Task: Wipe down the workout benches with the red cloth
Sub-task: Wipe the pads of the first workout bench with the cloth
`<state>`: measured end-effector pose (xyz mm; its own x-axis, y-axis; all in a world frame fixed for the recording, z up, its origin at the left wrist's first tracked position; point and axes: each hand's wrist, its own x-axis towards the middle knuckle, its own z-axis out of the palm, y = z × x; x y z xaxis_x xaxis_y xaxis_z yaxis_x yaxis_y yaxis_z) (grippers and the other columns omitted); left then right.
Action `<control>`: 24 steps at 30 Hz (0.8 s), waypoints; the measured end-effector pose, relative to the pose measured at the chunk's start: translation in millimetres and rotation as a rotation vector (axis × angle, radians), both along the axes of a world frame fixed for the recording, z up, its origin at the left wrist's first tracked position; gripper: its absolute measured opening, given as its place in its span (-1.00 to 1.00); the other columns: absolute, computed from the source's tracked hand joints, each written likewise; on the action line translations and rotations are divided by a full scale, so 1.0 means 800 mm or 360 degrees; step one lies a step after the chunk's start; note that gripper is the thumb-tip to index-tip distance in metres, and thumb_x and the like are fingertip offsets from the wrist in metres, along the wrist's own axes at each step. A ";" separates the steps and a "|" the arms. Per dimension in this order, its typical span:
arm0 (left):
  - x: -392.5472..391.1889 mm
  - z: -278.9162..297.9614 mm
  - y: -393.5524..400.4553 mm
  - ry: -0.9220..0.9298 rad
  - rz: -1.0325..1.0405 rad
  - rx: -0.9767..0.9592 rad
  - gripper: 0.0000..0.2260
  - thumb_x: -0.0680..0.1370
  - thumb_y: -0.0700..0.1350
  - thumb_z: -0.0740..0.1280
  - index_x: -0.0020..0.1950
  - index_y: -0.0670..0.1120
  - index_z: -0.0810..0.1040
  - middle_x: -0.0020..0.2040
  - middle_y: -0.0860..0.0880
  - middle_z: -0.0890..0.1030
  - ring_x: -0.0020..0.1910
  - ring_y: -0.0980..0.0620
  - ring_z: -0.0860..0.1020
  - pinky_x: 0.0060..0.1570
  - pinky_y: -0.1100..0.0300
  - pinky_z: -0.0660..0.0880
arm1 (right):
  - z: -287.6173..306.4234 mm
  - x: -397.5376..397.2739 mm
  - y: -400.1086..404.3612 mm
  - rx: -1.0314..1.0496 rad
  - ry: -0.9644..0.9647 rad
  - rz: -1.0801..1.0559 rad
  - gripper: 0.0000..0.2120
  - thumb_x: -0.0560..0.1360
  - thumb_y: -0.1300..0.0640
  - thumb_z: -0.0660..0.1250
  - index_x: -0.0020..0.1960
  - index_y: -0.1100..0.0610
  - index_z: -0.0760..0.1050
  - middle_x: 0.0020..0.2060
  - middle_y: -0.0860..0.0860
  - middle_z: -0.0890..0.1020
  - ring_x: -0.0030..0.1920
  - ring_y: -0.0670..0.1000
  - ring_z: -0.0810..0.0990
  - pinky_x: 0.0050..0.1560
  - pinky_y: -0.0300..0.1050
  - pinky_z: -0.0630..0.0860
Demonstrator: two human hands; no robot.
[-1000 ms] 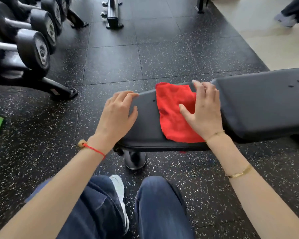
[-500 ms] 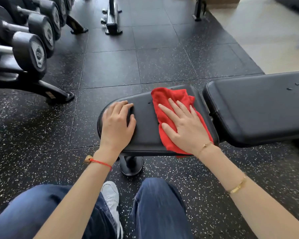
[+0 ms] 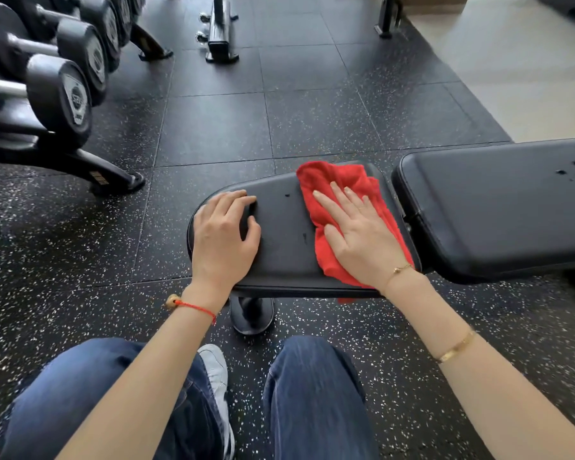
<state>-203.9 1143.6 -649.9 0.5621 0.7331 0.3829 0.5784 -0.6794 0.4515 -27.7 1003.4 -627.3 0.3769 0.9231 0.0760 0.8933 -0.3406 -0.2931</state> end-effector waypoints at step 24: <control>-0.064 0.034 0.013 0.0008 0.0350 -0.0015 -0.67 0.55 -0.22 0.25 0.32 -0.08 0.52 0.29 -0.07 0.56 0.33 -0.11 0.44 0.36 -0.05 0.30 | 0.004 -0.076 0.103 -0.0099 -0.0115 0.0201 -0.47 0.60 0.02 0.04 0.56 -0.06 0.04 0.57 0.05 0.01 0.57 0.09 -0.04 0.54 0.04 -0.20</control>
<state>-254.8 1153.8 -622.9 0.3899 0.8419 0.3730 0.7145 -0.5321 0.4542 -88.3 1086.1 -624.2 0.2531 0.9666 0.0398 0.9482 -0.2398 -0.2083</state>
